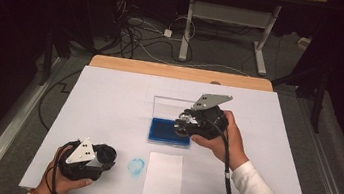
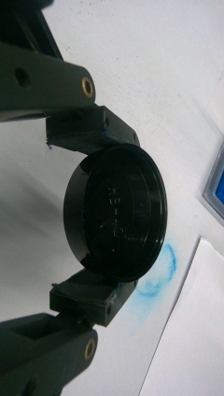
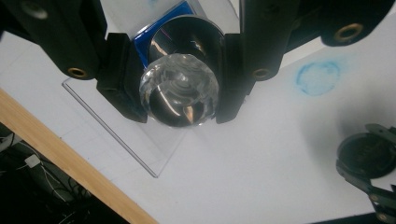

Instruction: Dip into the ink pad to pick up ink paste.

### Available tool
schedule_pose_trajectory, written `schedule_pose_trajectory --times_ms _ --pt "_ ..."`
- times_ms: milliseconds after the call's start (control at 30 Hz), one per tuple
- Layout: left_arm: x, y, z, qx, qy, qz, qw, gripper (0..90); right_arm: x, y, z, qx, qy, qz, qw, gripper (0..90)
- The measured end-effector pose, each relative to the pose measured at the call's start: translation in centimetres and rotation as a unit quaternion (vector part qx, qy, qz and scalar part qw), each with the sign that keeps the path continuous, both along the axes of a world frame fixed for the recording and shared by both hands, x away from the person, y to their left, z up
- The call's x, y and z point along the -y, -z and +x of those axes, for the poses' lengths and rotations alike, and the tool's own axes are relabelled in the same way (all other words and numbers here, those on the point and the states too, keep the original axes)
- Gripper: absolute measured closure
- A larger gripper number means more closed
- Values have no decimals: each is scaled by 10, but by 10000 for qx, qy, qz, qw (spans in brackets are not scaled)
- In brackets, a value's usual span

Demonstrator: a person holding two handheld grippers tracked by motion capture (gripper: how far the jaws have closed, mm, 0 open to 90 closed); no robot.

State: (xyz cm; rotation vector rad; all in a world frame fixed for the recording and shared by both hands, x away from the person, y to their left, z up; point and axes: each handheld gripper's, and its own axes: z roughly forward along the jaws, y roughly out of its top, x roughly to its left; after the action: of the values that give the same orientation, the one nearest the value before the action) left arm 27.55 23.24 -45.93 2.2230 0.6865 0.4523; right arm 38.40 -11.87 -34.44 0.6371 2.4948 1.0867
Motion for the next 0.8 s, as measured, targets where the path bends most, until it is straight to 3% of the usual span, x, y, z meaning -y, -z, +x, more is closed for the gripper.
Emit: schedule_pose_trajectory --times_ms 267,800 --pt "-2 -1 0 0 -3 10 10000 367 -20 19 13 -131 -12 -227 9997 570" --pt "-3 0 1 -21 25 22 10000 367 -47 58 35 -347 142 -149 9992 570"
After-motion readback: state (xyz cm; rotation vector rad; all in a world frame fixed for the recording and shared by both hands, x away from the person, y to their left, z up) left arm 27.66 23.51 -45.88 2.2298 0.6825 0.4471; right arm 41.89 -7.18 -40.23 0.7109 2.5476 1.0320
